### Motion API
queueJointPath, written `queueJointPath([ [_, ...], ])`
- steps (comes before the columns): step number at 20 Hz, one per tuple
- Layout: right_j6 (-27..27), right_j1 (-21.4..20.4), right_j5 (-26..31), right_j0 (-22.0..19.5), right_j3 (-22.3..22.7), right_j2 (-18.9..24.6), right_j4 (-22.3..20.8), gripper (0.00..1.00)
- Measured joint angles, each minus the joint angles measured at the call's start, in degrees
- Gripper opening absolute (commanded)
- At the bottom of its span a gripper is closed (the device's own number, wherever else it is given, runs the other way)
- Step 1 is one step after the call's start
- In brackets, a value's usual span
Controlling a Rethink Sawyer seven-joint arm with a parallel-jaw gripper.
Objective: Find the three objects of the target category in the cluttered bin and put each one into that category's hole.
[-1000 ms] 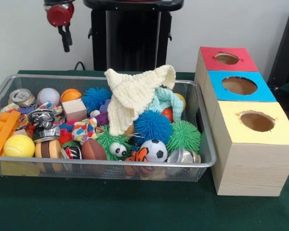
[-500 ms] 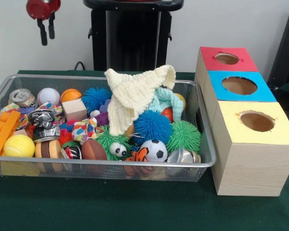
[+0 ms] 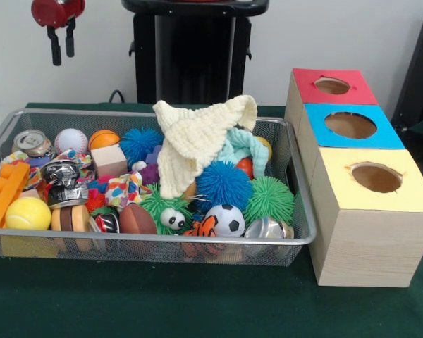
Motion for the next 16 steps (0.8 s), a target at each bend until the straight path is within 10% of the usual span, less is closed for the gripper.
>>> queueJointPath([
  [16,0.0,-2.37,1.31,-2.6,-0.07,0.03,3.53,1.0],
])
